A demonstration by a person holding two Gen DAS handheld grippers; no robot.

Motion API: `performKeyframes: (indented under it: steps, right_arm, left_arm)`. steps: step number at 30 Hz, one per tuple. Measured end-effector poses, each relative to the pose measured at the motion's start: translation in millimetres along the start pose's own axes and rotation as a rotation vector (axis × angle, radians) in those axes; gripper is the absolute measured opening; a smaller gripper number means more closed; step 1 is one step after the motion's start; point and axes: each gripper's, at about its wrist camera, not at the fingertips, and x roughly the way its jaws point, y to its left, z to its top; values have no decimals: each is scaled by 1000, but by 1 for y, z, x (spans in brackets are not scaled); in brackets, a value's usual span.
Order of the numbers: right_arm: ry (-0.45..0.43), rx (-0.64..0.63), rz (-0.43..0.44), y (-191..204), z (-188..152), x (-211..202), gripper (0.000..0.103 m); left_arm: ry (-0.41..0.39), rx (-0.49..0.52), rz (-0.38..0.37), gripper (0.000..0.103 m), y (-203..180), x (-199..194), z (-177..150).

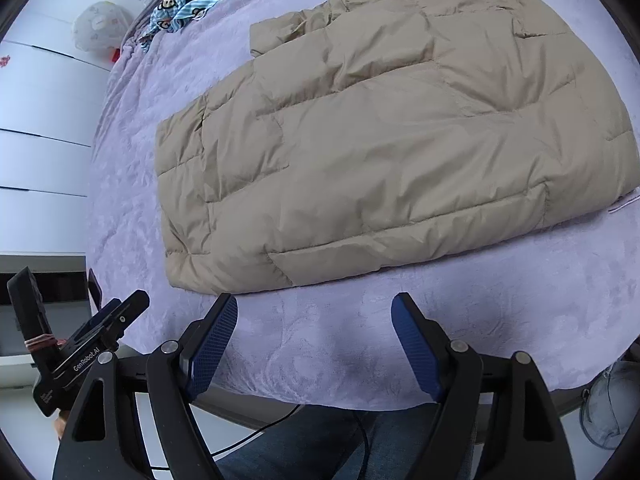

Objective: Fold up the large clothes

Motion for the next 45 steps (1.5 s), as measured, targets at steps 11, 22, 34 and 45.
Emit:
performKeyframes:
  steps: [11,22,34,45]
  right_arm:
    - [-8,-72,-25,-1,17,-4,84]
    - [53,-130,-23,-41,61,-31,84]
    - [116,-109,1,-69,65,-15,84]
    - [56,102,-6,-48,36,5,84]
  left_arm:
    - [6,32,82,102,-24,3,17]
    - [9,-24,62,102,-69,1,31]
    - [44,-83,94,102,-63,10,24]
    - [94,61,48,102,-30,35,48]
